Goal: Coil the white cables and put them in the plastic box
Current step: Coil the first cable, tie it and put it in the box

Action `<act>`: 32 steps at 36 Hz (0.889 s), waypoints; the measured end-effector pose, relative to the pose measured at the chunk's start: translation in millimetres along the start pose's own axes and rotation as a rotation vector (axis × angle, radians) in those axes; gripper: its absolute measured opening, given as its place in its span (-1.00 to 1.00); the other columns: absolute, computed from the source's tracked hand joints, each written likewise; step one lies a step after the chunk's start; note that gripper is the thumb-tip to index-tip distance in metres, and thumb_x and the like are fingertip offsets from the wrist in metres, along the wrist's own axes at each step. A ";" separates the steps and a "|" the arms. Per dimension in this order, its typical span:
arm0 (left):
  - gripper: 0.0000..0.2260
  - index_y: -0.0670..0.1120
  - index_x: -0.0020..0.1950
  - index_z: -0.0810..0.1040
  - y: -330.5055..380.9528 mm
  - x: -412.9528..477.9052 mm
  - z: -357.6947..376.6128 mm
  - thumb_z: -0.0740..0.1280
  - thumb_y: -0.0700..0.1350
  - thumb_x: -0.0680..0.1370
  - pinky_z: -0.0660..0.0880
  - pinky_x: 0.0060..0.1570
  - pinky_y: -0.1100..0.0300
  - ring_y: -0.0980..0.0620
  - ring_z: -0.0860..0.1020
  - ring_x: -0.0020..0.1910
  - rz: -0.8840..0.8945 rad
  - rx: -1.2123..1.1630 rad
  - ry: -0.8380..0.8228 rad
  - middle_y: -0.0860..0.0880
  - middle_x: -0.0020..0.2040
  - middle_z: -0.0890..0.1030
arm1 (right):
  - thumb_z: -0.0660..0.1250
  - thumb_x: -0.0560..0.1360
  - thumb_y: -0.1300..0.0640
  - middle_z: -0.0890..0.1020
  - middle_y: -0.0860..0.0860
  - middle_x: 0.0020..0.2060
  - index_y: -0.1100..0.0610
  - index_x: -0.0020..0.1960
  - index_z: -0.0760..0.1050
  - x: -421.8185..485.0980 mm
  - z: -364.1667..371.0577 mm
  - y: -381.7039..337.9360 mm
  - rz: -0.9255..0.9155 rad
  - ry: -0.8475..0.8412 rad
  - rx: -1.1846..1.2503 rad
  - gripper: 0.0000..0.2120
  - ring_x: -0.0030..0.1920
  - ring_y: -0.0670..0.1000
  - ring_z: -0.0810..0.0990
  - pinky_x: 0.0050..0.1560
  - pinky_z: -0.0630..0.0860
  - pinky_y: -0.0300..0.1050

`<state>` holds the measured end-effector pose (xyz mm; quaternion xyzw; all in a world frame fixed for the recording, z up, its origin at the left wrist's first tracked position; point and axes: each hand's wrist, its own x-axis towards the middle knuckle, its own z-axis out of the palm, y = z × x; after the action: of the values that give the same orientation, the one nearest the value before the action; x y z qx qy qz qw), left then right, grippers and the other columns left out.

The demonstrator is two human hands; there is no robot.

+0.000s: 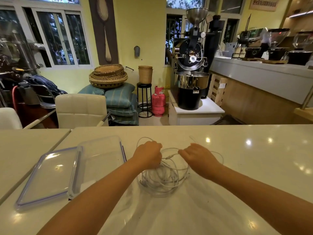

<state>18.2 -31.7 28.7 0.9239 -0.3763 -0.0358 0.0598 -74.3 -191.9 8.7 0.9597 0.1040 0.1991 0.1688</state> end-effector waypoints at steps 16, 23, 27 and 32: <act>-0.64 -0.13 0.02 0.52 34.5 -2.1 -114.7 -0.02 -0.01 0.62 0.54 -0.10 0.20 0.04 0.62 -0.15 0.271 -1.364 -0.235 -0.06 -0.13 0.62 | 0.15 0.48 0.26 0.63 0.20 -0.16 0.34 -0.01 0.57 48.6 -115.0 54.1 0.115 0.379 0.636 -0.75 -0.18 -0.07 0.50 -0.09 0.44 -0.53; -0.74 -0.20 0.00 0.51 35.9 -5.0 -123.8 0.03 -0.19 0.62 0.60 -0.22 0.26 0.10 0.62 -0.33 0.377 -1.530 -0.338 -0.03 -0.29 0.65 | 0.18 0.49 0.40 0.58 -0.15 -0.20 -0.05 -0.08 0.50 61.4 -112.2 57.9 0.151 0.404 1.061 -0.65 -0.13 -0.26 0.58 -0.03 0.53 -0.36; -0.78 -0.18 -0.05 0.50 38.4 -6.5 -128.9 0.06 -0.27 0.58 0.59 -0.25 0.26 0.11 0.59 -0.36 0.446 -1.636 -0.342 -0.03 -0.32 0.63 | 0.18 0.51 0.37 0.62 -0.17 -0.31 0.02 -0.12 0.52 67.2 -115.5 55.8 0.235 0.461 1.227 -0.72 -0.21 -0.27 0.60 -0.15 0.52 -0.42; -0.84 -0.15 -0.03 0.49 50.2 -9.2 -133.8 0.16 -0.32 0.52 0.60 -0.19 0.25 0.10 0.62 -0.31 0.535 -1.700 -0.303 -0.04 -0.29 0.66 | 0.35 0.34 0.02 0.64 -0.16 -0.42 0.07 -0.19 0.56 72.8 -105.0 42.6 0.335 0.464 1.548 -0.87 -0.31 -0.22 0.61 -0.21 0.52 -0.32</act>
<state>-8.2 -49.7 168.3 0.4351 -0.4292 -0.4078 0.6784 -47.0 -182.1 140.2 0.7417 0.0996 0.2869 -0.5981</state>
